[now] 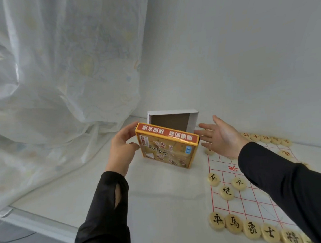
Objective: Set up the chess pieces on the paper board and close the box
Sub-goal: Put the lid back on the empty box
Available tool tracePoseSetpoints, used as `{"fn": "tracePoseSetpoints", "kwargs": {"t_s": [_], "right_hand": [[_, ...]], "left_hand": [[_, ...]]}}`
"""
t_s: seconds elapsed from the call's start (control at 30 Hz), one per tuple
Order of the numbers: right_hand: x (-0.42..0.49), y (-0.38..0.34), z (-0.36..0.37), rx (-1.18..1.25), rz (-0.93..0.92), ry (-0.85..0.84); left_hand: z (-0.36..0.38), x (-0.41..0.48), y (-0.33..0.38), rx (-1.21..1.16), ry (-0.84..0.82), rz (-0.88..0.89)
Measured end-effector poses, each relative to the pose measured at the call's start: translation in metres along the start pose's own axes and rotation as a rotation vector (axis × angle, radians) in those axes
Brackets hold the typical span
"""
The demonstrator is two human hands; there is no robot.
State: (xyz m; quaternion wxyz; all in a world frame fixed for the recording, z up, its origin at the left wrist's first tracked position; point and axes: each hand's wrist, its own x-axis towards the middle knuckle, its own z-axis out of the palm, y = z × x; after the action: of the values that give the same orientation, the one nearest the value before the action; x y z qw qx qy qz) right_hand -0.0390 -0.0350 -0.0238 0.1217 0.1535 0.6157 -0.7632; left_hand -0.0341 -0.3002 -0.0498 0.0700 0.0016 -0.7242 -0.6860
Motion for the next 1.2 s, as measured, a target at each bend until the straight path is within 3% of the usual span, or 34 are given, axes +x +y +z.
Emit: {"fn": "tracePoseSetpoints", "kwargs": {"t_s": [0.17, 0.37, 0.5, 0.57, 0.73, 0.87, 0.97, 1.1, 1.2], "right_hand": [[0.001, 0.005, -0.005, -0.023, 0.001, -0.033], [0.001, 0.014, 0.011, -0.158, 0.016, -0.001], [-0.002, 0.022, 0.022, -0.311, 0.002, 0.028], [-0.004, 0.025, 0.027, -0.454, -0.046, 0.055], [-0.003, 0.032, 0.036, -1.191, -0.327, 0.066], [-0.001, 0.042, 0.044, -1.425, -0.392, 0.11], [0.001, 0.043, 0.048, -1.395, -0.518, 0.195], [-0.003, 0.027, 0.049, -1.104, -0.714, 0.285], [-0.011, 0.012, 0.045, -0.887, -0.734, 0.304]], "left_hand": [[-0.029, 0.0, 0.002, -0.13, 0.016, -0.243], [-0.035, -0.003, 0.001, 0.228, -0.049, -0.367], [-0.026, -0.004, -0.002, 0.39, -0.132, -0.347], [-0.022, -0.003, -0.004, 0.487, -0.161, -0.327], [-0.021, -0.002, -0.01, 0.738, -0.268, -0.271], [-0.022, -0.001, -0.011, 0.787, -0.282, -0.281], [-0.018, 0.0, -0.016, 0.772, -0.237, -0.274], [-0.014, 0.001, -0.019, 0.772, -0.167, -0.244], [-0.009, 0.001, -0.022, 0.725, -0.114, -0.216]]}}
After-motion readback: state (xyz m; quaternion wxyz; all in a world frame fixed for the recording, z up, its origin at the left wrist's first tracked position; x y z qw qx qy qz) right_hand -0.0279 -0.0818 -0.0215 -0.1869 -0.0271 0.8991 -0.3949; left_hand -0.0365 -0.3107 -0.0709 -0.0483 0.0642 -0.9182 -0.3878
